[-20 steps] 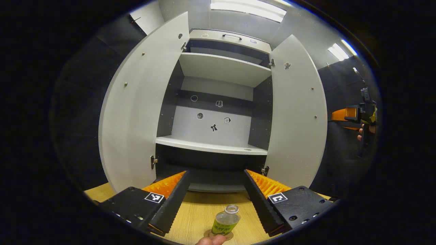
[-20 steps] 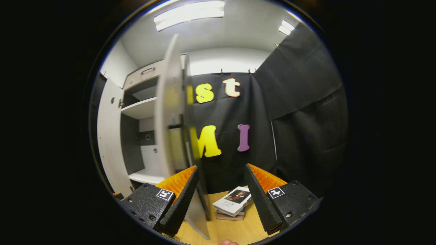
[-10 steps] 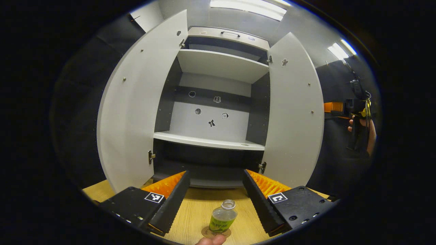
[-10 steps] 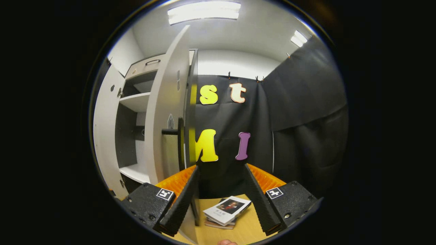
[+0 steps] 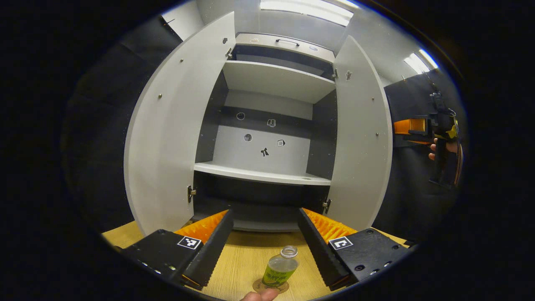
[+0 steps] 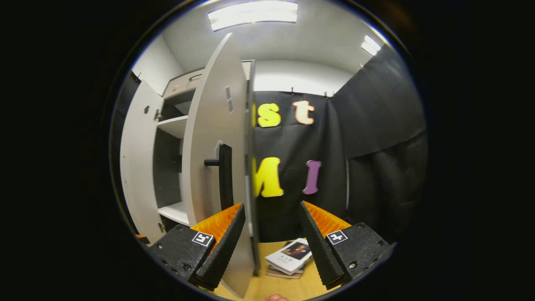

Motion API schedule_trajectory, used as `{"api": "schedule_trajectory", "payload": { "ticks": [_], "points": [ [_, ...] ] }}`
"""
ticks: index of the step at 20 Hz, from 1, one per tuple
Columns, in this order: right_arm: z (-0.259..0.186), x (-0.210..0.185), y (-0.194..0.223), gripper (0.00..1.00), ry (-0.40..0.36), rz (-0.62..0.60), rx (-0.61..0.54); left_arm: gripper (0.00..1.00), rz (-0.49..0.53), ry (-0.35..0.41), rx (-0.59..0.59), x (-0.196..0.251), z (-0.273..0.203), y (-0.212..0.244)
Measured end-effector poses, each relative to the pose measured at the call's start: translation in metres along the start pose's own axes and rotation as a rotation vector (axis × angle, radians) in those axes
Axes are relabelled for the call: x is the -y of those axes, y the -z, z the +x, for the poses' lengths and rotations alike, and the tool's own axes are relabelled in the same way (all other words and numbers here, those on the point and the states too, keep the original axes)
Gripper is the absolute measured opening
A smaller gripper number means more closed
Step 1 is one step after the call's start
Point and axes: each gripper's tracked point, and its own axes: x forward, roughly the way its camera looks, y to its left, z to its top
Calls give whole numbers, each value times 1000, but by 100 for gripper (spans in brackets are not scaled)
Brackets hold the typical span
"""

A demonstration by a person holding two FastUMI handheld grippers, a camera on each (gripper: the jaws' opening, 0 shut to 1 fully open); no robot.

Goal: Grasp the bottle in the cabinet with the left hand and place it on the coaster, then close the right door with the right hand and the left door with the left hand.

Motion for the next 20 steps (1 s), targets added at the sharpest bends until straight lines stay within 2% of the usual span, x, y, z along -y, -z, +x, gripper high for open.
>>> {"api": "schedule_trajectory", "payload": {
  "ticks": [5,7,14,20],
  "points": [
    [8,-13,0,81,-167,40,-13,95,11,-20,-5,-9,-5,0],
    [7,-14,-3,81,-208,71,-4,95,17,-29,-21,-14,-7,4],
    [-4,1,-21,81,-187,38,59,95,14,-42,-21,-17,-7,1],
    [-34,24,22,81,-103,41,23,95,8,-29,4,-14,-2,-17]
  ]
}}
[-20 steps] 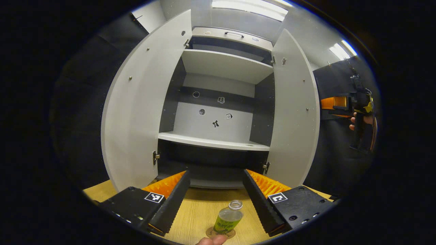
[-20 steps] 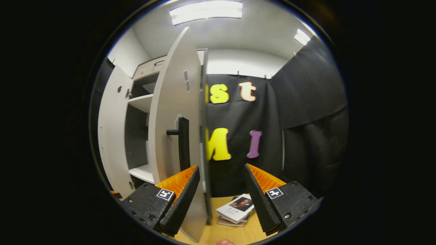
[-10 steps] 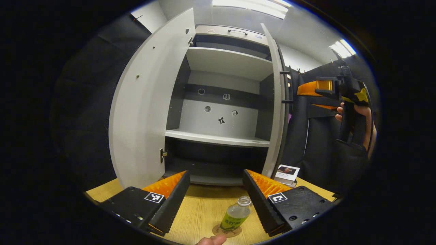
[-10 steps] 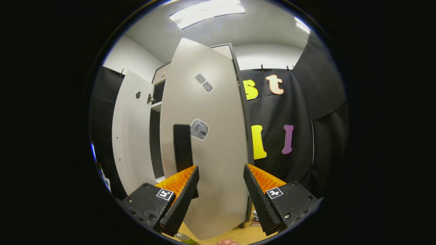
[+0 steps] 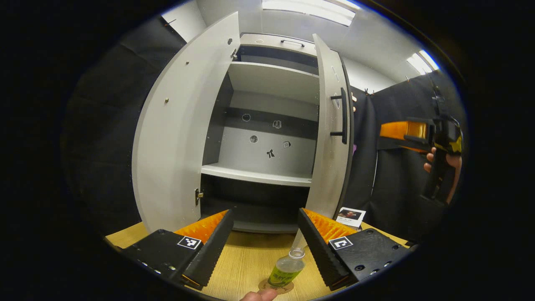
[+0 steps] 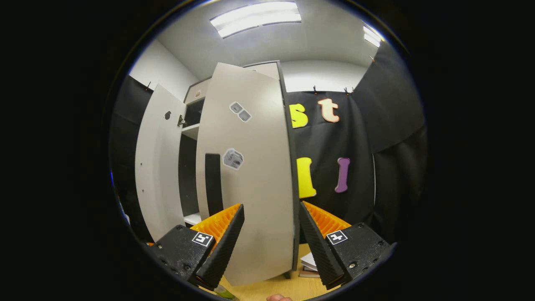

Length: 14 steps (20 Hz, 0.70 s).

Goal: Grasp the bottle in the cabinet with the left hand and place it on the coaster, then close the right door with the right hand and the left door with the left hand.

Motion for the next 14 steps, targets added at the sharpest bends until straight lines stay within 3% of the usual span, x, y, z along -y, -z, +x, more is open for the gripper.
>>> {"api": "schedule_trajectory", "payload": {
  "ticks": [7,8,10,11,13,14],
  "points": [
    [-41,-2,61,81,83,-6,-41,95,-36,-4,34,-7,4,-23],
    [-44,-7,66,81,82,-18,-33,100,-50,-10,37,-11,4,-25],
    [-52,-18,80,81,74,-36,-28,100,-79,-15,38,-16,-1,-32],
    [-55,-28,89,81,54,-37,-38,95,-102,-6,42,-19,-6,-39],
    [-57,-50,104,81,2,-36,-59,95,-155,-15,77,-35,-17,-63],
    [-57,-58,108,81,-23,-33,-68,100,-174,-37,102,-47,-27,-77]
  ]
}}
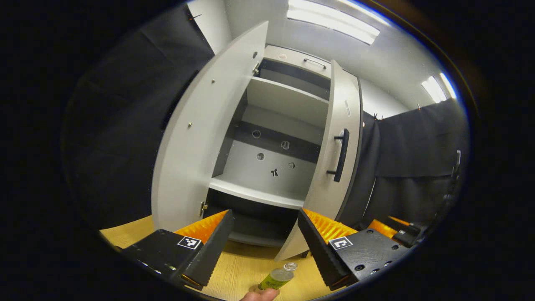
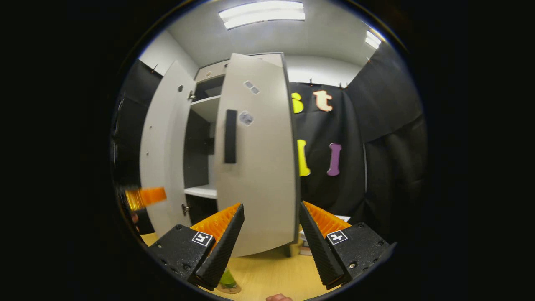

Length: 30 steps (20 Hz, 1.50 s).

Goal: Grasp the bottle in the cabinet with the left hand and place it on the coaster, then close the right door with the right hand and the left door with the left hand.

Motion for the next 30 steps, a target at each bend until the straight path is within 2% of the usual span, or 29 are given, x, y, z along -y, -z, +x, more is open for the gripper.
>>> {"api": "schedule_trajectory", "payload": {
  "ticks": [2,3,5,6,7,8,9,10,11,14,19,20,21,22,27,30],
  "points": [
    [4,-13,3,81,-40,6,-12,100,5,-76,37,-32,-11,-31],
    [6,-17,4,81,-54,6,-16,95,24,-134,43,-56,-16,-43],
    [10,-22,4,81,-73,-4,-25,95,56,-252,60,-105,-26,-69],
    [11,-23,3,82,-78,-11,-25,95,78,-301,80,-130,-28,-84],
    [12,-23,1,81,-81,-19,-22,100,103,-354,95,-155,-30,-96],
    [13,-21,-1,81,-79,-26,-16,95,130,-404,119,-174,-28,-107],
    [12,-19,-4,81,-76,-35,-10,95,152,-445,139,-192,-22,-118],
    [12,-15,-6,82,-67,-43,-5,100,160,-466,148,-205,-15,-126],
    [12,-10,-8,82,-57,-47,0,95,154,-469,149,-213,-5,-133],
    [10,6,-10,81,-18,-42,-1,95,130,-453,182,-228,29,-149],
    [10,31,-8,81,55,-41,-15,95,139,-487,197,-244,55,-143],
    [11,34,-8,81,67,-41,-16,95,129,-481,202,-242,55,-144],
    [12,37,-8,81,74,-39,-15,99,108,-474,199,-241,55,-142],
    [13,37,-7,81,77,-34,-15,94,96,-462,194,-239,56,-141],
    [19,33,-8,81,67,-28,-15,93,224,-442,189,-215,59,-143],
    [22,33,-4,81,63,-22,-26,93,237,-371,175,-183,62,-135]
  ]
}}
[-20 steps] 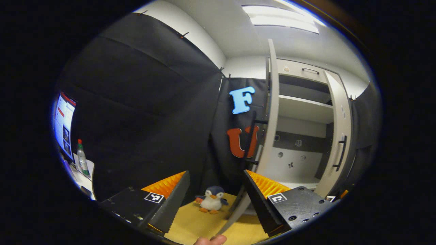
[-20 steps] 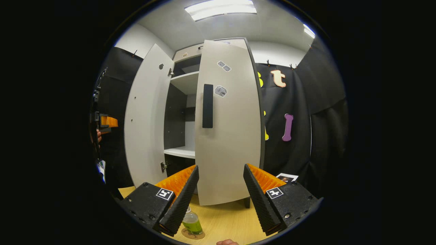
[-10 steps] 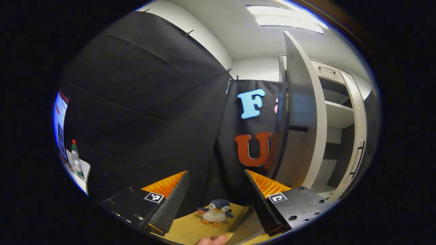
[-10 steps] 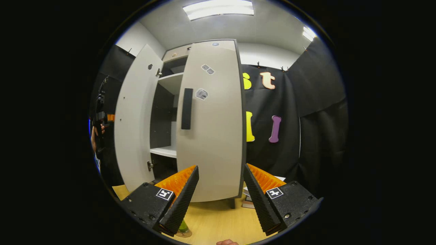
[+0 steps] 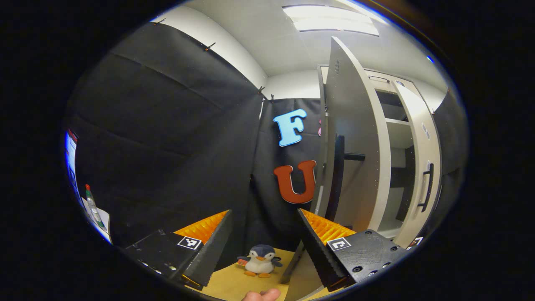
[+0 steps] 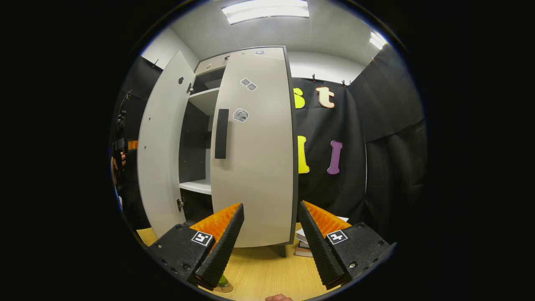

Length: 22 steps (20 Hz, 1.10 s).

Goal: Grasp the bottle in the cabinet with the left hand and place it on the coaster, then close the right door with the right hand and the left door with the left hand.

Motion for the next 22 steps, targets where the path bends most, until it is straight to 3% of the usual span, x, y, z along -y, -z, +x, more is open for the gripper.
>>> {"api": "schedule_trajectory", "payload": {
  "ticks": [1,2,5,6,7,10,13,14,15,16,18,22],
  "points": [
    [1,1,0,81,1,3,-4,99,-4,25,-3,12,-3,1],
    [1,2,0,82,3,8,-3,93,-14,52,-7,24,-4,5],
    [1,6,-2,82,13,26,-2,93,-55,149,-23,59,1,11],
    [0,8,-1,82,19,34,-4,99,-66,180,-25,71,2,12],
    [0,11,0,82,26,39,-4,93,-72,210,-28,83,5,12],
    [-3,23,1,82,60,43,-2,94,-58,306,-41,120,14,20],
    [-8,33,1,82,92,60,0,95,-44,332,-30,136,17,18],
    [-10,35,2,82,102,65,0,99,-47,333,-22,139,13,17],
    [-11,37,2,82,110,70,1,95,-51,330,-19,138,12,17],
    [-11,39,3,82,113,77,0,99,-53,327,-18,137,11,18],
    [-9,38,9,81,107,105,-21,95,-61,319,-15,136,7,19],
    [-7,30,15,82,89,144,-46,95,-109,298,-48,140,-24,41]
  ]
}}
